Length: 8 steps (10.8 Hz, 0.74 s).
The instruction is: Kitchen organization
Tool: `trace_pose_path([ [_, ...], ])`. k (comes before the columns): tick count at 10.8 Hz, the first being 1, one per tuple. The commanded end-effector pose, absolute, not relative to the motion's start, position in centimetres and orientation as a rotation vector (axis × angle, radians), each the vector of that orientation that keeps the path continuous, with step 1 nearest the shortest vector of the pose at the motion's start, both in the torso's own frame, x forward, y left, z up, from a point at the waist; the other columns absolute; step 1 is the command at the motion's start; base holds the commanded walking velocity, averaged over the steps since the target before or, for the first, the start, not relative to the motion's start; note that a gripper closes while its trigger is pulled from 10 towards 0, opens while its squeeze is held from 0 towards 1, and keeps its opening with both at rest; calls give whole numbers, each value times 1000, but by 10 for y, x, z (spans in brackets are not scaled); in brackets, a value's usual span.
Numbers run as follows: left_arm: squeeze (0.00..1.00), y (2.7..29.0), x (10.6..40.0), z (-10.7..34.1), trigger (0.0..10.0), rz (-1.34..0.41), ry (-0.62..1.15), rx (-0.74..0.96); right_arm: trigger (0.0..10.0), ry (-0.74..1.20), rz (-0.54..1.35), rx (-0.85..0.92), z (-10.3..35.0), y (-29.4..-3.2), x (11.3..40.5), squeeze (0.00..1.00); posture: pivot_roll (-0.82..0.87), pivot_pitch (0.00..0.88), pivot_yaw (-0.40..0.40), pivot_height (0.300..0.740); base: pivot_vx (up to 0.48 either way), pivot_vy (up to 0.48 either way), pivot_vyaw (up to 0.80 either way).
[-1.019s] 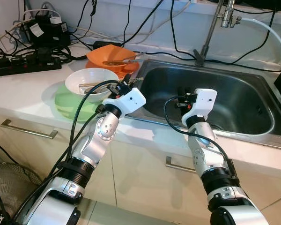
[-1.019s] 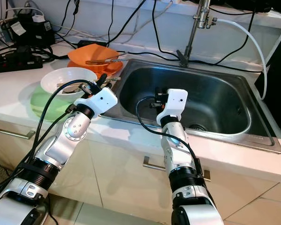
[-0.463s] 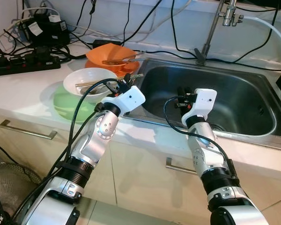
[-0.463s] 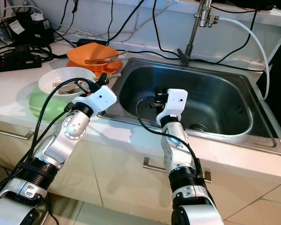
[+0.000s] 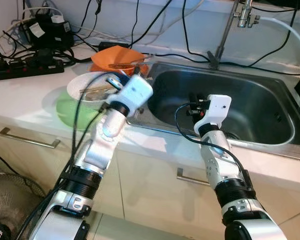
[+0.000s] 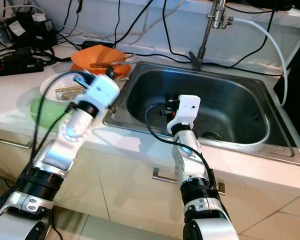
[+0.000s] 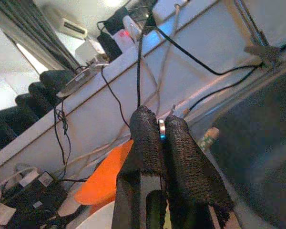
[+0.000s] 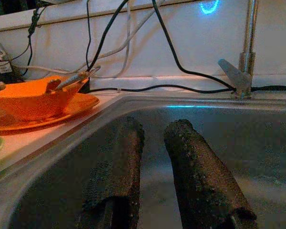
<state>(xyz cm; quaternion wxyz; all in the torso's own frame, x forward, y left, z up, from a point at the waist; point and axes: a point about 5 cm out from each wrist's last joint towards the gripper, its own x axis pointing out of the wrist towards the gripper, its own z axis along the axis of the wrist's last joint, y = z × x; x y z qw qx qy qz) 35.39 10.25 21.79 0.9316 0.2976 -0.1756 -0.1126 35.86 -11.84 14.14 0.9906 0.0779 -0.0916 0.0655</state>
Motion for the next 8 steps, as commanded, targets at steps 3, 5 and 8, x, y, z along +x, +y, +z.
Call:
trace_pose_path([
  [3, 0, 101, 351, 244, 10000, -286, -370, 485, 10000, -162, 137, 160, 138, -119, 359, 0, 218, 0, -42, 740, 0, 0, 0],
  [5, 0, 102, 349, 261, 10000, -327, -367, 348, 10000, -162, 144, 159, 139, -118, 360, 0, 222, 0, -46, 740, 0, 0, 0],
  [8, 0, 113, 344, 290, 10000, -344, -396, 202, 10000, -155, 150, 161, 138, -116, 361, 0, 233, 0, -49, 740, 0, 0, 0],
])
